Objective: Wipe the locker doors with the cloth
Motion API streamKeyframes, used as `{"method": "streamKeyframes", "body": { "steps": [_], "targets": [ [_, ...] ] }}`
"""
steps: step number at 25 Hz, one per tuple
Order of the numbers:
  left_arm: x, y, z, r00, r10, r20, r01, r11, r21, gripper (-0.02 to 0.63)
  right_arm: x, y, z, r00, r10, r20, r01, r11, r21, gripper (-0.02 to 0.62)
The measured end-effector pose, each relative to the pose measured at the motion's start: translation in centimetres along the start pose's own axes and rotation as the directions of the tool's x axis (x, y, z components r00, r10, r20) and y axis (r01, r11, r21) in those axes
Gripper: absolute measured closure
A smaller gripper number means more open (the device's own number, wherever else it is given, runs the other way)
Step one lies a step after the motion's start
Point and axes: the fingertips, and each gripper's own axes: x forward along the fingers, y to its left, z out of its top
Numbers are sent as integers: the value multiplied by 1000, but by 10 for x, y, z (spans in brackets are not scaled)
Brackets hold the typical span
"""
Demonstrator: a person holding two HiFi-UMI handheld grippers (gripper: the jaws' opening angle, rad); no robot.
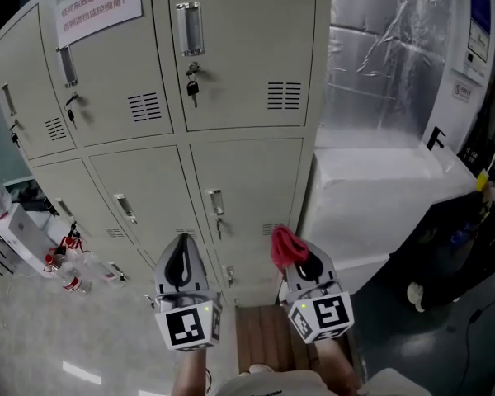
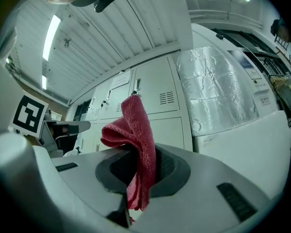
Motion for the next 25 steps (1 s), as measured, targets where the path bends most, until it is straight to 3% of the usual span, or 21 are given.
{"method": "streamKeyframes", "body": {
  "steps": [4,8,11,21,25],
  "targets": [
    [14,6,13,1000,-18,17,17,999,29,589,21,-5,25,999,34,35,-35,999,9,569],
    [38,19,26,1000,-2,21,1,999,43,590,61,-14,93,993,53,102,-50,998,-33,569],
    [58,31,45,1000,1,23,-1,1000,28,591,95,-12,155,983,112,143,-109,994,-25,569],
    [150,66,182,978,-75,196,77,997,-5,590,217,25,393,937,271,222,-223,950,-217,569],
    [184,82,229,971,-77,227,79,997,2,589,258,46,452,935,292,202,-238,938,-253,569]
  ]
}}
